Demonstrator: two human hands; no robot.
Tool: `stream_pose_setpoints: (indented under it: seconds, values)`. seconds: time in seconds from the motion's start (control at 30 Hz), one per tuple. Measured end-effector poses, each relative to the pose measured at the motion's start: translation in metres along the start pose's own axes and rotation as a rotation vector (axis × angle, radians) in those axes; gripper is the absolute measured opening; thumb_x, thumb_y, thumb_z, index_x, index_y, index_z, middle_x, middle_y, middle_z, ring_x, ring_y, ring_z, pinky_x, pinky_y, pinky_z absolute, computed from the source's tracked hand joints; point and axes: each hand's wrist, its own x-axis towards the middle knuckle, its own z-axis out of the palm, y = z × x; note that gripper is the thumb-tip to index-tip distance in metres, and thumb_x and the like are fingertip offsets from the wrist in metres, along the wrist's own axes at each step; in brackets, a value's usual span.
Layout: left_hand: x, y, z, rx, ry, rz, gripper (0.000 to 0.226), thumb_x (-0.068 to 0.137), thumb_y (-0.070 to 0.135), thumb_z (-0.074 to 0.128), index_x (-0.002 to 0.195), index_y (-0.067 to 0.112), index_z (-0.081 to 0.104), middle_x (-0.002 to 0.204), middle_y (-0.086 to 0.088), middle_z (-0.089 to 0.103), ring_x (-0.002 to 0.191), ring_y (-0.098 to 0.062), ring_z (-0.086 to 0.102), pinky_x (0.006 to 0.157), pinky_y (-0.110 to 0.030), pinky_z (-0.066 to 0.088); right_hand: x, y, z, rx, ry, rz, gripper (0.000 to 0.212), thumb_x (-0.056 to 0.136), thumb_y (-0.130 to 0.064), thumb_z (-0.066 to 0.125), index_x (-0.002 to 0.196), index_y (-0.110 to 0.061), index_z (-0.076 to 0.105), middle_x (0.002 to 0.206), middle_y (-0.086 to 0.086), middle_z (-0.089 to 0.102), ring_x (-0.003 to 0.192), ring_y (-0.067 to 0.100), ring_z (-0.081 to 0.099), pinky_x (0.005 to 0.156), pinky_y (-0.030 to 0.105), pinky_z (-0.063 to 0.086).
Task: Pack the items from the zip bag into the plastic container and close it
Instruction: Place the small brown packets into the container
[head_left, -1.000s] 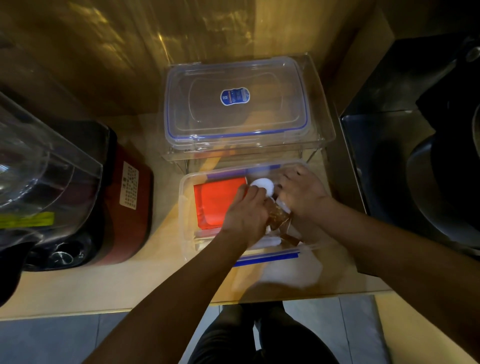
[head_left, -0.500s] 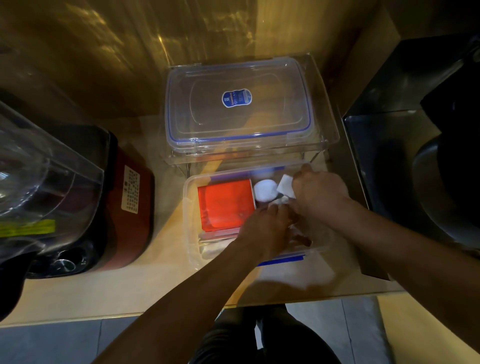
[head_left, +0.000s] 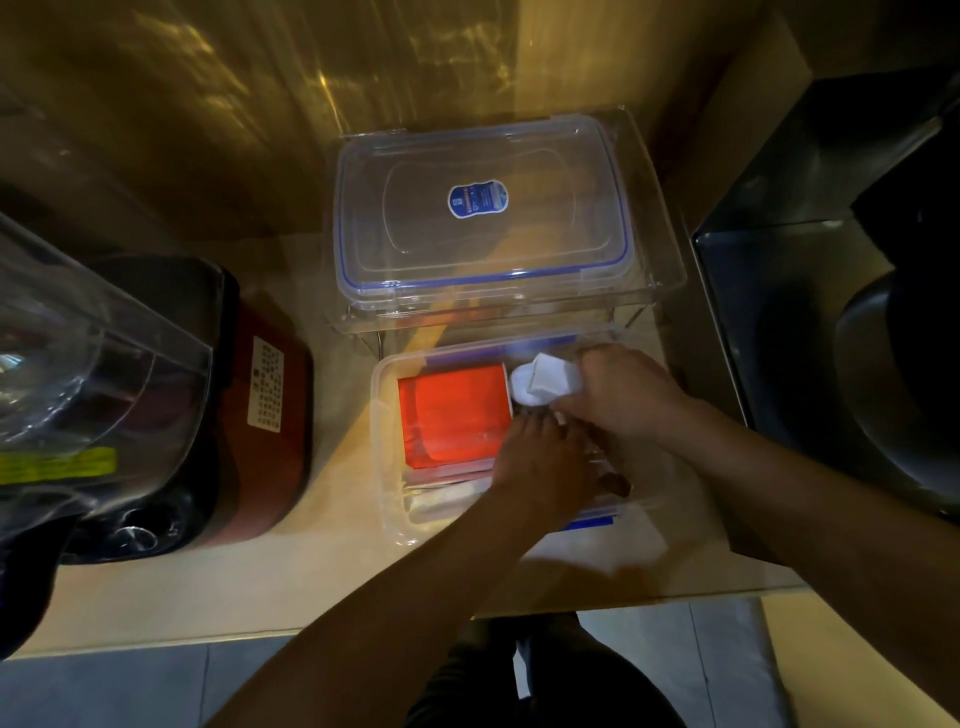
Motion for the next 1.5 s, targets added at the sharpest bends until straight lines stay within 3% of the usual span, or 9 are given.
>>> stream_pose_setpoints:
  seconds: [0.1,0.37,0.53,0.67,0.8,0.93,1.03,1.2,1.5]
  values:
    - [0.007,0.004,-0.001,0.074,-0.107,0.009,0.062,0.093,0.053,0.035,0.138,0.010,0.036,0.147,-0.017,0.038,0.135,-0.033,0.035,0.114,-0.044,0.025,0.001,-0.002,0.001,-0.072,-0.027,-0.031,0.053,0.080,-0.039,0.067,0.124,-0.017,0.049,0.121,0.008,0.060,0.107,0.024,0.057,0.086,0.037,0.048]
    - [0.002,0.006,-0.005,-0.428,-0.297,0.063,0.042,0.096,0.040,0.043,0.132,0.020,0.050,0.142,-0.008,0.048,0.128,-0.028,0.044,0.111,-0.041,0.035,0.006,-0.002,0.006,-0.192,-0.192,-0.088,0.056,0.079,-0.038,0.069,0.127,-0.016,0.051,0.121,0.009,0.061,0.106,0.024,0.059,0.087,0.037,0.049]
    - [-0.017,-0.011,-0.021,-0.206,-0.180,0.135,0.035,0.097,0.027,0.043,0.127,0.013,0.054,0.132,-0.011,0.057,0.119,-0.029,0.055,0.097,-0.038,0.047,0.007,0.004,0.020,-0.225,-0.209,-0.113,0.045,0.083,-0.035,0.063,0.121,-0.013,0.055,0.122,0.011,0.060,0.107,0.025,0.059,0.088,0.036,0.048]
    - [-0.029,-0.028,-0.033,-0.174,0.104,0.172,0.026,0.093,0.017,0.045,0.114,0.008,0.058,0.108,-0.017,0.067,0.097,-0.035,0.063,0.079,-0.042,0.051,0.006,0.008,0.031,-0.095,-0.174,-0.067,0.034,0.082,-0.028,0.065,0.112,-0.014,0.058,0.110,0.007,0.065,0.094,0.021,0.062,0.079,0.032,0.051]
    - [-0.022,-0.044,-0.020,0.100,0.185,0.084,0.037,0.090,0.024,0.045,0.124,0.009,0.051,0.130,-0.014,0.055,0.120,-0.031,0.047,0.103,-0.041,0.030,0.004,0.007,0.036,-0.018,-0.157,-0.003,0.050,0.080,-0.022,0.068,0.123,-0.010,0.047,0.115,0.011,0.062,0.097,0.024,0.061,0.075,0.030,0.048]
    - [-0.014,-0.052,-0.001,0.196,0.211,0.077,0.058,0.093,0.034,0.044,0.141,0.007,0.029,0.150,-0.016,0.034,0.142,-0.029,0.023,0.117,-0.046,0.013,0.001,0.008,0.038,0.098,-0.159,0.033,0.095,0.080,-0.023,0.070,0.147,-0.014,0.002,0.133,0.014,0.052,0.112,0.029,0.056,0.089,0.040,0.050]
    - [-0.008,-0.053,0.007,0.189,0.230,0.030,0.067,0.094,0.040,0.042,0.146,0.007,0.016,0.156,-0.016,0.021,0.146,-0.032,0.009,0.118,-0.046,0.008,0.002,0.009,0.042,0.056,-0.148,0.027,0.091,0.081,-0.026,0.070,0.147,-0.011,0.010,0.141,0.014,0.043,0.120,0.028,0.050,0.093,0.037,0.045]
    - [-0.001,-0.055,0.014,0.295,0.175,0.036,0.067,0.097,0.044,0.033,0.148,0.012,0.002,0.159,-0.013,0.004,0.145,-0.037,-0.011,0.116,-0.051,-0.007,0.004,0.012,0.043,0.091,-0.130,0.017,0.077,0.079,-0.027,0.071,0.141,-0.014,0.028,0.135,0.012,0.050,0.115,0.025,0.053,0.090,0.034,0.045]
    - [-0.005,-0.072,0.008,0.363,0.134,0.204,0.060,0.096,0.045,0.030,0.148,0.022,0.008,0.159,-0.010,0.007,0.143,-0.040,-0.013,0.113,-0.051,-0.015,0.006,0.014,0.044,0.100,-0.163,0.008,0.080,0.080,-0.020,0.071,0.145,-0.012,0.023,0.141,0.012,0.046,0.123,0.025,0.049,0.100,0.038,0.044]
